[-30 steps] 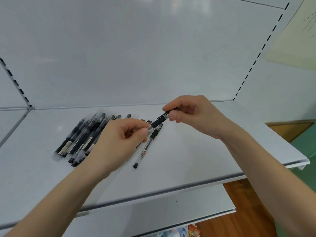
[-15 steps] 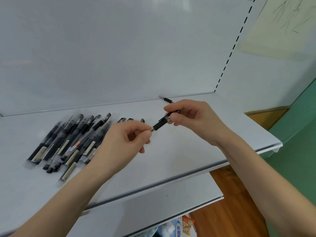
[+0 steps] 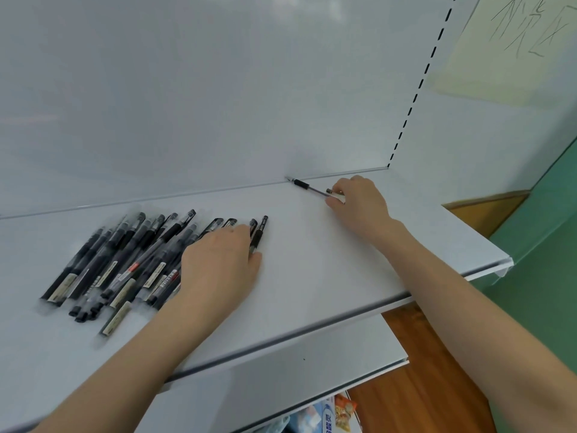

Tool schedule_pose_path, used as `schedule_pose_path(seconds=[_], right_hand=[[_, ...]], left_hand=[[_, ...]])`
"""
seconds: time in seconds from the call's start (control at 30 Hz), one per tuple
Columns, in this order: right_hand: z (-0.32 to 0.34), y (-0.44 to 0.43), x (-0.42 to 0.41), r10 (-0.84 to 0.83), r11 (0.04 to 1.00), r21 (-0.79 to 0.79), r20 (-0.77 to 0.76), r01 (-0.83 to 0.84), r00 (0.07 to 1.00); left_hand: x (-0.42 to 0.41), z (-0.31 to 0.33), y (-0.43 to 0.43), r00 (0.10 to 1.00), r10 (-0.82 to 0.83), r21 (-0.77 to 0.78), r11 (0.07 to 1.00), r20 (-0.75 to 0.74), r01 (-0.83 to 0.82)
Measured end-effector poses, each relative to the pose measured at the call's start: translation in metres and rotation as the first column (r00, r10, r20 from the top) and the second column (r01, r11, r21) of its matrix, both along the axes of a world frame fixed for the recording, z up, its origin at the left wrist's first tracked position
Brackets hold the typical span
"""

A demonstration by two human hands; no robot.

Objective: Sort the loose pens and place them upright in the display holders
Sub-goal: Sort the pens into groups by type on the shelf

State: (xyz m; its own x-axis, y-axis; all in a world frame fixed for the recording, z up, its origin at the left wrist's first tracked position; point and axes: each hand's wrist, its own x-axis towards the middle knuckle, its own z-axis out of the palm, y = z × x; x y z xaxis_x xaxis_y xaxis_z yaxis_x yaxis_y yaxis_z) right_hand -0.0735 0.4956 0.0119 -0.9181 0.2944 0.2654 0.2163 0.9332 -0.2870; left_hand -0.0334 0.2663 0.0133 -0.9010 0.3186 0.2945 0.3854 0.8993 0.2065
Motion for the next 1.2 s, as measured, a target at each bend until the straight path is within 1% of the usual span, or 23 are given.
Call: schedule_pose_path(seconds=[0.07, 0.2, 0.33, 0.47, 0.53, 0.57, 0.6, 0.63, 0.67, 0.7, 0.73, 0.77, 0.8, 0.83, 0.87, 0.9, 0.97, 1.03, 1.07, 1.13, 1.2], right_hand=[[0.000, 0.004, -0.007, -0.022, 0.999, 0.025, 0.008, 0.022, 1.000], [-0.004, 0.008, -0.014, -0.006, 1.000, 0.002, 0.018, 0.006, 1.000], [-0.004, 0.008, -0.017, -0.001, 1.000, 0.013, 0.024, 0.001, 1.000], [-0.006, 0.008, -0.015, 0.006, 1.000, -0.014, 0.018, -0.005, 1.000], [-0.004, 0.004, -0.006, 0.023, 0.995, -0.099, -0.041, -0.027, 0.999], [-0.002, -0.001, 0.003, 0.033, 0.981, -0.188, -0.084, -0.048, 0.996], [0.002, -0.008, 0.013, 0.045, 0.946, -0.313, -0.128, -0.084, 0.991], [0.007, -0.017, 0.026, 0.069, 0.880, -0.454, -0.163, -0.137, 0.984], [0.012, -0.028, 0.040, 0.114, 0.790, -0.579, -0.189, -0.204, 0.975], [0.014, -0.040, 0.054, 0.173, 0.705, -0.657, -0.206, -0.267, 0.963], [0.015, -0.051, 0.065, 0.239, 0.658, -0.686, -0.202, -0.312, 0.950], [0.015, -0.058, 0.074, 0.300, 0.642, -0.687, -0.185, -0.341, 0.936], [0.014, -0.063, 0.079, 0.346, 0.638, -0.681, -0.162, -0.358, 0.924], [0.014, -0.064, 0.080, 0.378, 0.642, -0.673, -0.139, -0.368, 0.915], [0.015, -0.061, 0.078, 0.397, 0.652, -0.659, -0.123, -0.374, 0.910], [0.017, -0.055, 0.074, 0.395, 0.678, -0.633, -0.116, -0.374, 0.911], [0.019, -0.038, 0.056, 0.315, 0.787, -0.517, -0.130, -0.335, 0.940], [0.018, -0.016, 0.031, 0.197, 0.898, -0.369, -0.148, -0.239, 0.969], [0.017, -0.006, 0.017, 0.152, 0.935, -0.301, -0.143, -0.190, 0.978], [0.013, 0.011, -0.006, 0.096, 0.974, -0.198, -0.073, -0.109, 0.993], [0.007, 0.020, -0.023, 0.046, 0.992, -0.119, 0.046, -0.041, 0.998]], left_hand=[[-0.001, -0.001, -0.001, 1.000, 0.000, 0.006, 1.000, 0.005, 0.000], [0.000, -0.002, -0.002, 1.000, -0.002, 0.043, 0.999, 0.014, 0.002], [-0.001, -0.002, -0.003, 1.000, -0.006, 0.073, 0.997, 0.024, 0.004], [-0.002, -0.003, -0.003, 1.000, -0.021, 0.106, 0.994, 0.009, 0.020], [-0.005, -0.002, -0.004, 0.999, -0.035, 0.189, 0.982, 0.019, 0.031], [-0.007, -0.001, -0.003, 0.998, -0.057, 0.267, 0.963, 0.034, 0.046], [-0.009, 0.002, -0.002, 0.994, -0.085, 0.369, 0.928, 0.067, 0.055], [-0.012, 0.005, 0.002, 0.985, -0.120, 0.498, 0.866, 0.125, 0.042], [-0.014, 0.010, 0.006, 0.964, -0.172, 0.640, 0.769, 0.201, 0.004], [-0.014, 0.014, 0.010, 0.930, -0.247, 0.768, 0.638, 0.271, -0.054], [-0.014, 0.018, 0.015, 0.888, -0.331, 0.857, 0.501, 0.319, -0.121], [-0.014, 0.022, 0.020, 0.850, -0.400, 0.904, 0.385, 0.343, -0.183], [-0.013, 0.025, 0.023, 0.826, -0.445, 0.926, 0.305, 0.346, -0.224], [-0.013, 0.027, 0.025, 0.813, -0.473, 0.935, 0.258, 0.341, -0.242], [-0.012, 0.028, 0.026, 0.807, -0.488, 0.940, 0.239, 0.334, -0.245], [-0.012, 0.028, 0.026, 0.806, -0.492, 0.941, 0.238, 0.330, -0.240], [-0.013, 0.028, 0.024, 0.813, -0.481, 0.938, 0.263, 0.330, -0.225], [-0.012, 0.028, 0.022, 0.818, -0.463, 0.927, 0.309, 0.341, -0.212], [-0.011, 0.027, 0.020, 0.818, -0.460, 0.922, 0.328, 0.346, -0.206], [-0.009, 0.027, 0.016, 0.815, -0.463, 0.918, 0.346, 0.347, -0.194], [-0.007, 0.028, 0.011, 0.817, -0.459, 0.912, 0.365, 0.351, -0.187]])
